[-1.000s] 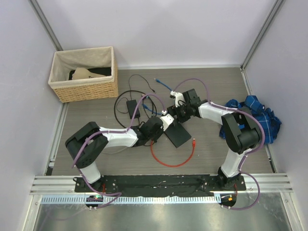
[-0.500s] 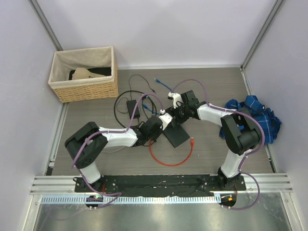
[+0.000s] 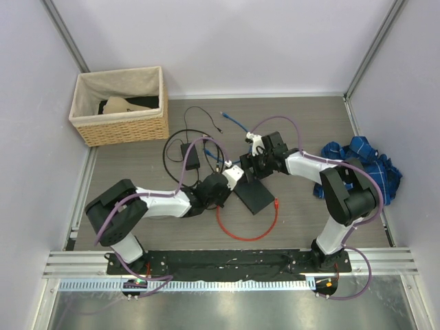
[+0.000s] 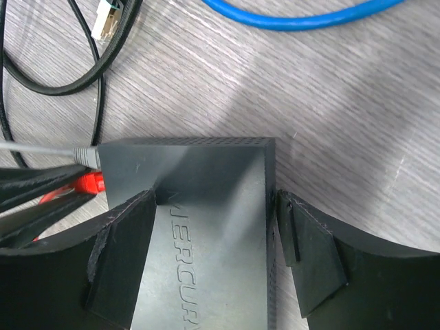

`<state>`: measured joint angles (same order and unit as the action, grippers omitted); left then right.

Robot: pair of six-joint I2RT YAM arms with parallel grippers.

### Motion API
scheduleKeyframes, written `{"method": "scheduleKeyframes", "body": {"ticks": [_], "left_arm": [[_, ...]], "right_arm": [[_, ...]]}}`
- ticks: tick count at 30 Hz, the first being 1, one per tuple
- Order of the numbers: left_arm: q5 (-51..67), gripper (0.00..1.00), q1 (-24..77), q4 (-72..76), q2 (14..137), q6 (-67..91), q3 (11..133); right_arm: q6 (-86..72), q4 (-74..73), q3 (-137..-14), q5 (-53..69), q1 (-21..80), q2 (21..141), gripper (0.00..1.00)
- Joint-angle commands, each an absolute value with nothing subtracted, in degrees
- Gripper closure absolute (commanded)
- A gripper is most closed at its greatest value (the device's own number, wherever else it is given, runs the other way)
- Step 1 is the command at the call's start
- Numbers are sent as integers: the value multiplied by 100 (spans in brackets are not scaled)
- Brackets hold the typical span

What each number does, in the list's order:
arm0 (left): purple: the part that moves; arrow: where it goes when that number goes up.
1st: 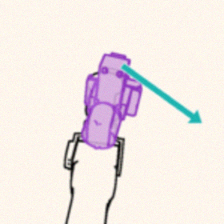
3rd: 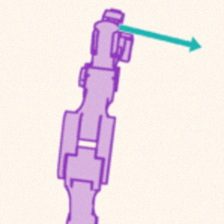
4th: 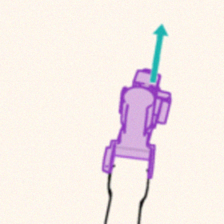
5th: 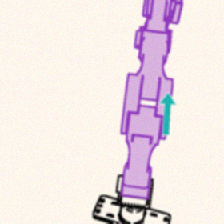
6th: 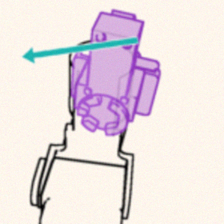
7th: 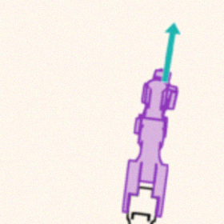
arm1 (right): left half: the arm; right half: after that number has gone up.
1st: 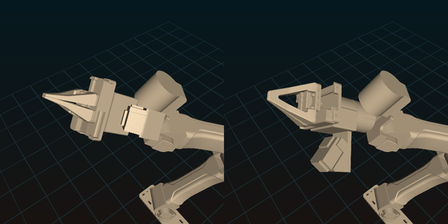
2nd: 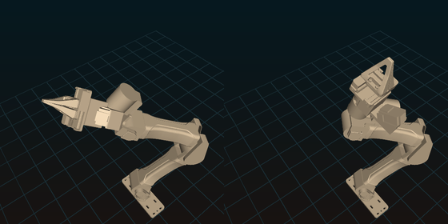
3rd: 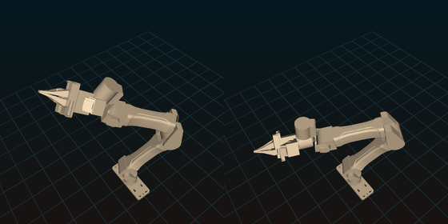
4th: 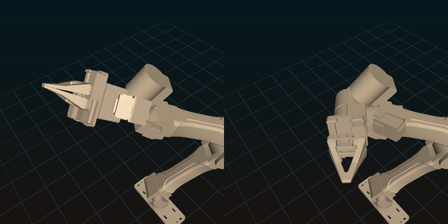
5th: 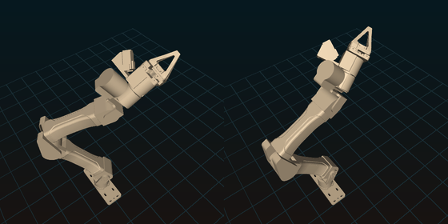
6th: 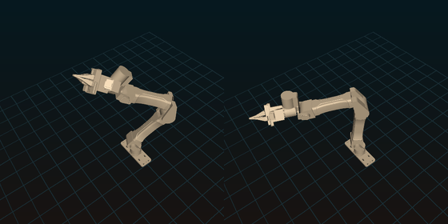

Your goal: Insert the plug into the switch port

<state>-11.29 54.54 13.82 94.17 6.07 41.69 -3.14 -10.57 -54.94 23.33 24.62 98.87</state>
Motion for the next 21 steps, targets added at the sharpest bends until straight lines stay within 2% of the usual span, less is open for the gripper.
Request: {"method": "scheduleKeyframes", "body": {"ticks": [1, 13, 16, 21], "left_arm": [[-862, 79, 5493, 2294, 8974, 817, 3991], [-1002, 54, 5572, 1486, 8280, 1221, 3700], [-1090, 53, 5616, 924, 8174, 1353, 3735], [-1204, 59, 5634, 229, 8340, 1643, 3875]], "right_arm": [[-537, -1670, -5352, 2189, 2443, 9835, 21], [-527, -1705, -5423, 1986, 2408, 9870, 21], [-519, -1705, -5397, 1978, 2408, 9870, 21], [-527, -1696, -5379, 1986, 2408, 9861, 21]]}}
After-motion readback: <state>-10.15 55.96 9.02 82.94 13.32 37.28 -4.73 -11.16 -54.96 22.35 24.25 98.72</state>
